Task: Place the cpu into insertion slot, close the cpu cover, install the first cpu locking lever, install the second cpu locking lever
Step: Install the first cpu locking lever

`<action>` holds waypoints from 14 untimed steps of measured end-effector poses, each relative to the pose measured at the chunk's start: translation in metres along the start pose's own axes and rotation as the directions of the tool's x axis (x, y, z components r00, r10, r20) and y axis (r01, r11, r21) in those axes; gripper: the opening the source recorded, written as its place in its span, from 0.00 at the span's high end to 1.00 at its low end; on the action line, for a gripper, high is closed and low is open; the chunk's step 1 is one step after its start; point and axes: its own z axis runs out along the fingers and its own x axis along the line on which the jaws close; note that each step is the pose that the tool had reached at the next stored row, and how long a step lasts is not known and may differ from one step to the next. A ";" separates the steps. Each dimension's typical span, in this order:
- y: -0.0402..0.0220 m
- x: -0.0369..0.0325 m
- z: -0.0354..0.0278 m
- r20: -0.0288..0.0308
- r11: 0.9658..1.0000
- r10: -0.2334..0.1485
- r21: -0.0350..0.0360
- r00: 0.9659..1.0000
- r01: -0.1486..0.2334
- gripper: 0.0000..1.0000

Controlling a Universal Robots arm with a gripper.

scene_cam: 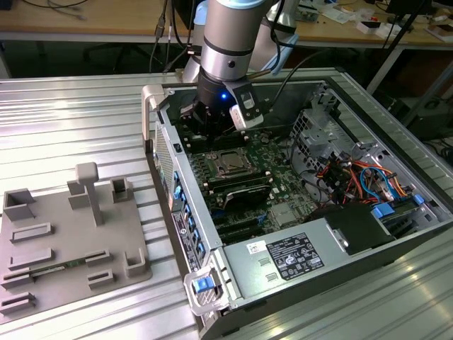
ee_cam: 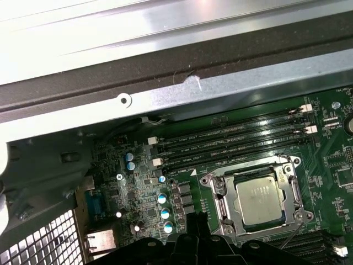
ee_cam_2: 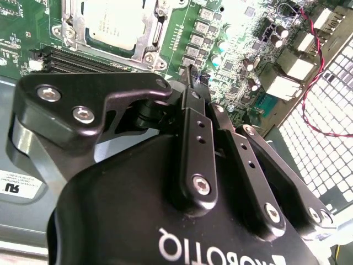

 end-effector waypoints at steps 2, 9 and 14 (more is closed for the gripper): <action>0.0000 0.0000 0.0000 0.000 1.000 0.000 0.000 1.000 0.000 0.89; -0.0001 0.0000 -0.0006 -0.002 0.997 -0.071 -0.001 0.997 0.071 0.89; 0.0002 -0.0002 -0.0083 -0.002 0.997 -0.074 -0.002 0.997 0.074 0.89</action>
